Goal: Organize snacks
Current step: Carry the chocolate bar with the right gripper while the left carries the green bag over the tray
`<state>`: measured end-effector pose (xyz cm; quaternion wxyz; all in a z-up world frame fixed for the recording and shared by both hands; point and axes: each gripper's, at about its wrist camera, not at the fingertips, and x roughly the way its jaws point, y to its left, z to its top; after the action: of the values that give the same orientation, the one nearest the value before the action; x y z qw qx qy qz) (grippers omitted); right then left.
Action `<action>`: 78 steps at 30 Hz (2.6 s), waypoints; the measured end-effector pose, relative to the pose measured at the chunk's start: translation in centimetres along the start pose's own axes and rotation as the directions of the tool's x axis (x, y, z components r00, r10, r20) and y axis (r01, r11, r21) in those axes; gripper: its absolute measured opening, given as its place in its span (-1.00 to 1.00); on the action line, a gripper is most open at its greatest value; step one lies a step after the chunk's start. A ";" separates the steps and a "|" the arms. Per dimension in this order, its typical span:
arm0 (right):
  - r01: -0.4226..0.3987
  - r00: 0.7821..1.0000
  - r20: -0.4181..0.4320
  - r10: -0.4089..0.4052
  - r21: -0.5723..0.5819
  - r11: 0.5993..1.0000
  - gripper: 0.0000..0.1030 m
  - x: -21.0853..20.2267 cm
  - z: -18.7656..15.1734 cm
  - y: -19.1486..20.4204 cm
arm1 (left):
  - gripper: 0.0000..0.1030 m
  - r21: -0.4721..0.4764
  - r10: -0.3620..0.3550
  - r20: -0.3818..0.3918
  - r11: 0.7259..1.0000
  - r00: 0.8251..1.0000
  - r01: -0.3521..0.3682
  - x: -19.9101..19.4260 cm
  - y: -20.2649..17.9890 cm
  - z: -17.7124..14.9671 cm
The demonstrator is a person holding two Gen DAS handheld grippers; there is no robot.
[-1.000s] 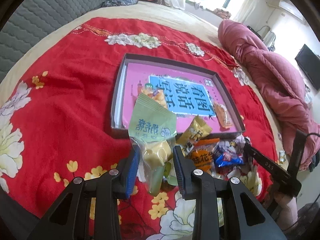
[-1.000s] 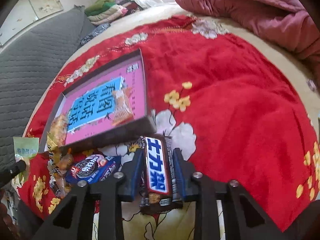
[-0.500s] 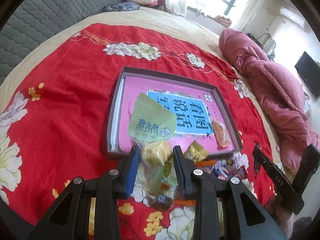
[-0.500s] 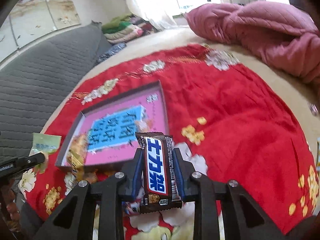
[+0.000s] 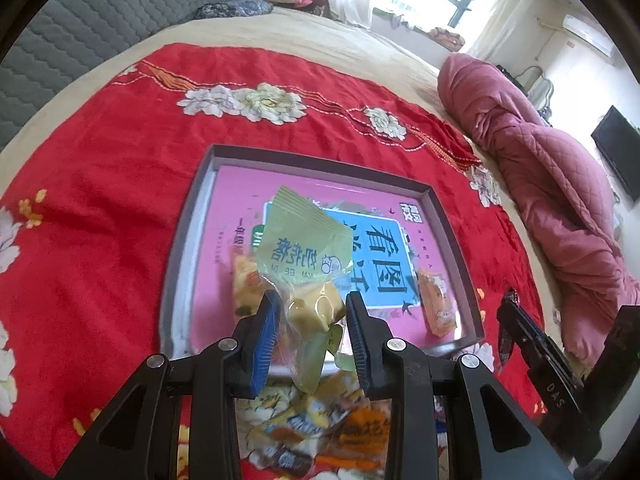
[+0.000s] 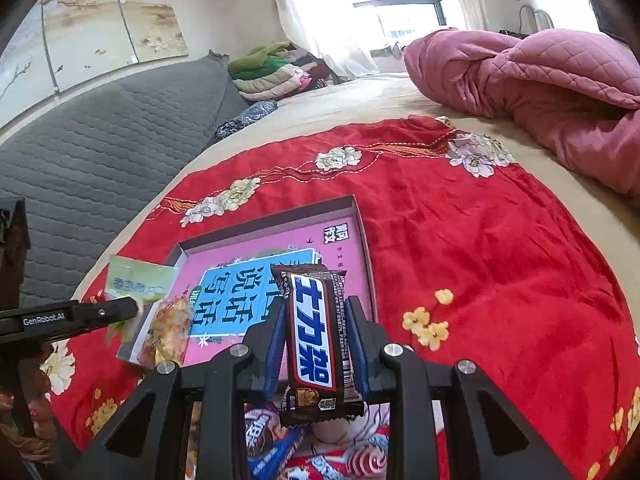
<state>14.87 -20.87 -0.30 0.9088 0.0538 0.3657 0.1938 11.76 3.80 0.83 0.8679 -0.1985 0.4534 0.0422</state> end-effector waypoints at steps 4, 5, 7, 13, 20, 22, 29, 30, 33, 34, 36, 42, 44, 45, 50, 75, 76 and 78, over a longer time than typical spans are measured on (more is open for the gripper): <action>-0.007 1.000 0.002 0.007 -0.008 1.000 -0.43 0.9 0.3 0.1 | -0.32 0.010 0.001 -0.016 1.000 1.000 0.000 1.5 -0.7 0.3; -0.009 1.000 0.001 0.009 -0.010 1.000 -0.43 1.1 0.4 0.1 | -0.32 0.013 0.001 -0.018 1.000 1.000 -0.001 1.8 -0.8 0.3; -0.003 1.000 -0.003 0.003 -0.020 1.000 -0.43 1.7 0.6 0.3 | -0.32 0.018 -0.002 -0.026 1.000 1.000 0.002 2.4 -1.0 0.3; 0.024 0.999 -0.043 -0.027 -0.054 0.998 -0.43 3.6 0.6 0.9 | -0.32 0.035 0.003 -0.050 0.999 0.999 -0.001 3.8 -1.7 0.5; 0.045 0.995 -0.081 -0.053 -0.092 0.995 -0.43 4.8 0.3 1.4 | -0.32 0.036 0.005 -0.068 0.999 0.998 -0.003 4.7 -1.9 0.3; 0.055 0.994 -0.088 -0.064 -0.101 0.993 -0.43 5.1 0.3 1.5 | -0.32 0.037 0.007 -0.071 0.999 0.997 -0.005 4.8 -1.9 0.4; 0.059 0.990 -0.121 -0.073 -0.113 0.992 -0.43 5.8 -0.1 1.6 | -0.32 0.037 0.010 -0.081 0.999 0.997 -0.007 5.3 -2.1 0.3; 0.059 0.990 -0.123 -0.073 -0.116 0.991 -0.43 5.9 -0.2 1.7 | -0.32 0.037 0.009 -0.082 0.999 0.997 -0.006 5.4 -2.1 0.3; 0.060 0.989 -0.129 -0.076 -0.123 0.991 -0.43 6.0 -0.3 1.8 | -0.32 0.038 0.009 -0.085 0.999 0.996 -0.006 5.6 -2.2 0.3; 0.061 0.989 -0.130 -0.077 -0.125 0.990 -0.43 6.1 -0.3 1.8 | -0.32 0.038 0.008 -0.087 0.999 0.996 -0.004 5.5 -2.2 0.3; 0.061 0.988 -0.131 -0.078 -0.127 0.990 -0.43 6.1 -0.3 1.8 | -0.32 0.039 0.006 -0.090 0.999 0.996 -0.002 5.6 -2.2 0.3; 0.062 0.987 -0.138 -0.079 -0.121 0.991 -0.43 6.3 -0.5 1.8 | -0.32 0.036 0.004 -0.095 0.999 0.996 -0.001 5.8 -2.2 0.3; 0.066 0.987 -0.138 -0.081 -0.116 0.991 -0.43 6.3 -0.4 1.7 | -0.32 0.036 0.004 -0.095 0.999 0.995 -0.001 5.8 -2.2 0.3; 0.067 0.987 -0.137 -0.082 -0.112 0.991 -0.43 6.3 -0.3 1.6 | -0.31 0.036 0.004 -0.095 0.999 0.995 0.000 5.8 -2.2 0.3; 0.066 0.987 -0.141 -0.078 -0.086 0.994 -0.43 6.3 -0.2 1.1 | -0.31 0.039 0.005 -0.098 0.999 0.995 -0.002 5.9 -2.2 0.3; 0.054 0.993 -0.107 -0.057 -0.029 0.998 -0.15 5.5 0.2 0.4 | -0.18 0.061 0.031 -0.076 0.998 0.997 -0.026 4.7 -2.5 0.5; 0.054 0.993 -0.105 -0.056 -0.029 0.998 -0.13 5.5 0.3 0.5 | -0.13 0.062 0.029 -0.075 0.998 0.997 -0.025 4.6 -2.5 0.5; 0.055 0.993 -0.100 -0.057 -0.029 0.998 -0.11 5.4 0.3 0.5 | -0.11 0.063 0.026 -0.070 0.998 0.997 -0.022 4.4 -2.6 0.6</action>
<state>18.52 -18.29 -3.43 0.8949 0.0220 0.4097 0.1754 15.43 1.23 -1.58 0.8565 -0.1673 0.4873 0.0316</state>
